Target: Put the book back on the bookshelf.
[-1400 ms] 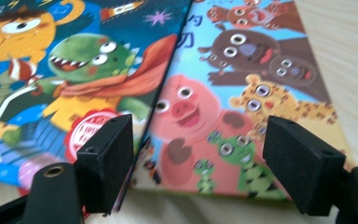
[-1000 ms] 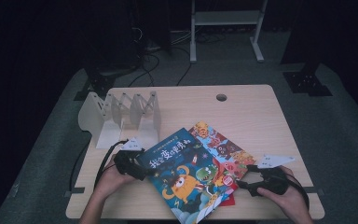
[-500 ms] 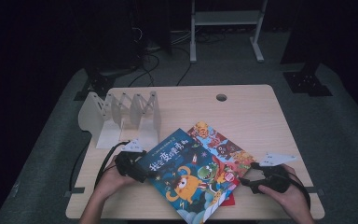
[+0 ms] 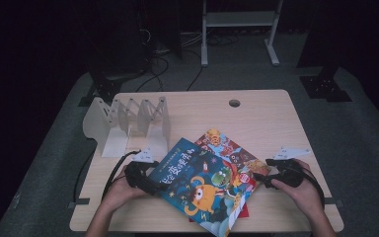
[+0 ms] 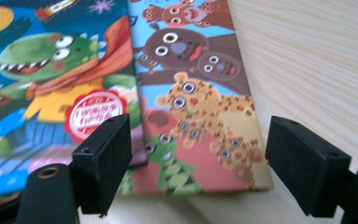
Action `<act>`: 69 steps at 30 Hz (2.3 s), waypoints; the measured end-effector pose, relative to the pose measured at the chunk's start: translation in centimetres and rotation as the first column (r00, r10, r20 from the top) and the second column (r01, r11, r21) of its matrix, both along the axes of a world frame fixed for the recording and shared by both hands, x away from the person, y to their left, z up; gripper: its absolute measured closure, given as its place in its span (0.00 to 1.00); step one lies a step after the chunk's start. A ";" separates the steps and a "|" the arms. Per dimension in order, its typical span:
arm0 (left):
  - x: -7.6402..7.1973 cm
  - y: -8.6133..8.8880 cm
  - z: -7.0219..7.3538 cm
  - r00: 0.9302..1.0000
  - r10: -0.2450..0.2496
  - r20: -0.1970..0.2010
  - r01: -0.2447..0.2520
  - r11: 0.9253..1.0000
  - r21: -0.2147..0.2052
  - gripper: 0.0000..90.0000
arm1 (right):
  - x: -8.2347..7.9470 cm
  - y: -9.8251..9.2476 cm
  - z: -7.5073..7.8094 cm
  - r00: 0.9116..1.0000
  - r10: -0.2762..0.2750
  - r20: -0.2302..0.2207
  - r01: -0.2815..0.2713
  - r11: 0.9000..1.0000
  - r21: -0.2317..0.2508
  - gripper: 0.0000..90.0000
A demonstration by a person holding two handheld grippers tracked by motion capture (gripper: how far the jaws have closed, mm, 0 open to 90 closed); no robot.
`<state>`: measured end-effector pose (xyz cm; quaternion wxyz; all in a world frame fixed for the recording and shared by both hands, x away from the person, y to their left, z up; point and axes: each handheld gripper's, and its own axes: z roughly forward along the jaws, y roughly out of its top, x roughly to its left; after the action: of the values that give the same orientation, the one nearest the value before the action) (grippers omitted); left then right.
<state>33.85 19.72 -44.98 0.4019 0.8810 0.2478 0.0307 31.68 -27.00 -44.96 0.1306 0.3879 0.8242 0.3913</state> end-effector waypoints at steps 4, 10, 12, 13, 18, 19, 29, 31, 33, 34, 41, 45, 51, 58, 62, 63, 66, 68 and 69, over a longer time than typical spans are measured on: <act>0.0 0.0 0.0 1.000 0.001 0.001 -0.001 1.000 0.000 0.00 | 0.6 0.2 0.0 1.000 -0.002 0.002 0.002 1.000 -0.003 0.24; 0.0 0.0 0.0 1.000 0.001 0.001 -0.001 1.000 -0.003 0.00 | -0.1 -0.5 0.1 1.000 -0.009 0.010 0.009 1.000 -0.012 0.24; -0.1 0.0 -0.1 1.000 0.004 0.000 -0.004 1.000 -0.005 0.00 | -0.4 -0.8 -0.1 1.000 -0.013 0.003 0.013 1.000 -0.013 0.24; -0.1 0.0 -0.1 1.000 0.005 0.000 -0.005 1.000 -0.005 0.00 | -0.5 -0.8 -0.2 1.000 -0.012 0.004 0.012 1.000 -0.017 0.24; -0.1 0.0 -0.1 1.000 0.006 0.000 -0.006 1.000 -0.006 0.00 | -0.5 -0.9 -0.4 1.000 -0.016 0.000 0.016 1.000 -0.010 0.23; -0.1 0.0 -0.1 1.000 0.004 0.001 -0.004 1.000 -0.005 0.00 | -0.5 -0.9 -0.4 1.000 -0.016 -0.003 0.016 1.000 -0.010 0.23; -0.3 -0.4 -0.1 1.000 -0.013 -0.002 0.013 1.000 -0.011 0.00 | 1.9 -1.3 -0.6 0.998 -0.061 -0.021 0.061 0.998 0.008 0.22; -0.4 -0.5 -0.1 1.000 -0.021 -0.004 0.021 1.000 -0.010 0.00 | 2.5 -1.3 -0.6 0.997 -0.073 -0.026 0.073 0.997 0.008 0.21; -0.4 -0.6 -0.1 1.000 -0.028 -0.006 0.028 1.000 -0.010 0.00 | 3.2 -1.2 -0.5 0.996 -0.082 -0.025 0.082 0.997 -0.006 0.21; -0.5 -0.6 -0.1 1.000 -0.030 -0.007 0.030 1.000 -0.010 0.00 | 3.5 -1.2 -0.5 0.996 -0.087 -0.022 0.087 0.996 -0.011 0.22; -0.6 -0.7 -0.1 0.999 -0.048 -0.007 0.048 0.999 -0.006 0.00 | 5.3 -1.0 -0.5 0.994 -0.112 -0.016 0.111 0.994 -0.013 0.22; -0.8 -0.7 0.0 0.998 -0.061 -0.012 0.061 0.998 -0.005 0.00 | 6.4 -0.8 -0.6 0.991 -0.136 -0.021 0.136 0.991 -0.017 0.24; -0.9 -0.7 0.0 0.998 -0.063 -0.012 0.063 0.998 -0.002 0.00 | 8.0 0.5 -1.3 0.983 -0.185 0.000 0.185 0.979 -0.088 0.34; -1.1 -0.6 0.0 0.998 -0.064 -0.018 0.064 0.998 -0.003 0.00 | 7.9 0.7 -0.6 0.982 -0.190 0.017 0.191 0.979 -0.072 0.34; -1.3 -0.6 0.1 0.998 -0.063 -0.015 0.064 0.998 0.007 0.00 | 7.0 0.2 0.5 0.983 -0.180 0.029 0.180 0.983 -0.016 0.36; -1.4 -0.7 0.1 0.998 -0.062 -0.013 0.062 0.998 0.008 0.00 | 6.7 0.1 0.7 0.984 -0.176 0.024 0.176 0.984 -0.004 0.37; -1.4 -0.8 0.1 0.998 -0.058 -0.014 0.058 0.998 0.013 0.00 | 5.6 -0.3 0.9 0.990 -0.143 0.007 0.143 0.989 0.039 0.41; -1.4 -0.7 0.1 0.998 -0.058 -0.014 0.058 0.998 0.013 0.00 | 5.0 -0.4 0.9 0.993 -0.115 -0.009 0.115 0.992 0.060 0.42; -1.4 -0.7 0.1 0.998 -0.058 -0.014 0.058 0.998 0.011 0.00 | 4.8 -0.4 0.9 0.994 -0.107 -0.017 0.108 0.991 0.073 0.43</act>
<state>32.41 18.98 -44.87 0.3958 0.8903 0.2247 0.0145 36.44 -27.42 -44.04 0.1316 0.4388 0.7879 0.4115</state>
